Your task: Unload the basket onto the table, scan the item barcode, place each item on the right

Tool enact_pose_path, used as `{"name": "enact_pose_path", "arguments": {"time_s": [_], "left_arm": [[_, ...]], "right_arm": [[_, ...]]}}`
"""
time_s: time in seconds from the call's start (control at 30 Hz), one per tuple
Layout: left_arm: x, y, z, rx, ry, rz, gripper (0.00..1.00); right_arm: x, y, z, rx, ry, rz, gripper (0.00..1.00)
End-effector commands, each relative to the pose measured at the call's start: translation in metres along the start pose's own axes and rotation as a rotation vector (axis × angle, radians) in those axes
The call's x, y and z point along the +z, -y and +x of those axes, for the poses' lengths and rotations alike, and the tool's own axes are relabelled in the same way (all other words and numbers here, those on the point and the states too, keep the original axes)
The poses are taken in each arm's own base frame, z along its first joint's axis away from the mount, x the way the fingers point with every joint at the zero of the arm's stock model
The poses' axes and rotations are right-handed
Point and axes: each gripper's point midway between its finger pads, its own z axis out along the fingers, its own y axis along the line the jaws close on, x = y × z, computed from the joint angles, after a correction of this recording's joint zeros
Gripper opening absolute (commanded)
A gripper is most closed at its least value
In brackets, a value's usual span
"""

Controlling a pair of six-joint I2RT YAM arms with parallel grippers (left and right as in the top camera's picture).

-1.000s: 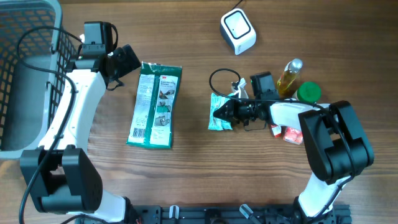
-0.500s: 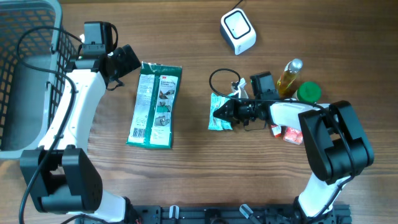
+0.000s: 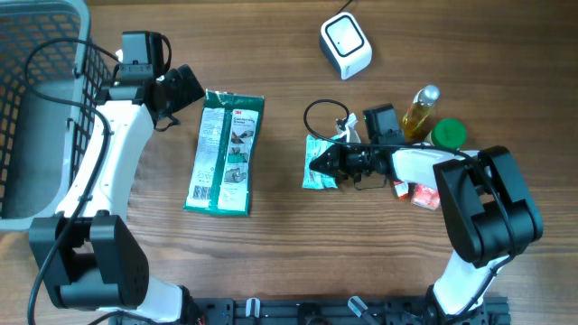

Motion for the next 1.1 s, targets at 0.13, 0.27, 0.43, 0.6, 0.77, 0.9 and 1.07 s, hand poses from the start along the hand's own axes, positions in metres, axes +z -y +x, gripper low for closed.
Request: {"name": "enact_pose_path", "arguments": {"time_s": [0.13,0.27,0.43,0.6,0.77,0.9,1.07], "left_arm": [[-0.003,-0.001,-0.005,0.0,0.017,-0.006,1.0],[-0.002,-0.001,-0.005,-0.001,0.017,-0.006,1.0],[-0.003,-0.001,-0.005,0.0,0.017,-0.006,1.0],[-0.003,-0.001,-0.005,-0.001,0.017,-0.006,1.0],[-0.003,-0.001,-0.005,-0.001,0.017,-0.006,1.0],[-0.003,-0.001,-0.005,-0.001,0.017,-0.006,1.0],[-0.003,-0.001,-0.005,-0.001,0.017,-0.006,1.0]], "right_arm": [[0.012,0.067,0.019,0.135,0.0,0.215,0.04],[0.009,0.062,0.018,0.104,0.005,0.21,0.04],[0.007,0.06,0.019,0.105,0.001,0.212,0.04],[-0.005,0.042,0.017,0.046,0.017,0.2,0.04],[-0.03,0.001,0.011,-0.062,0.077,0.162,0.05],[-0.066,-0.04,0.0,-0.192,0.209,0.157,0.04],[-0.095,-0.047,-0.024,-0.267,0.384,0.258,0.04]]}}
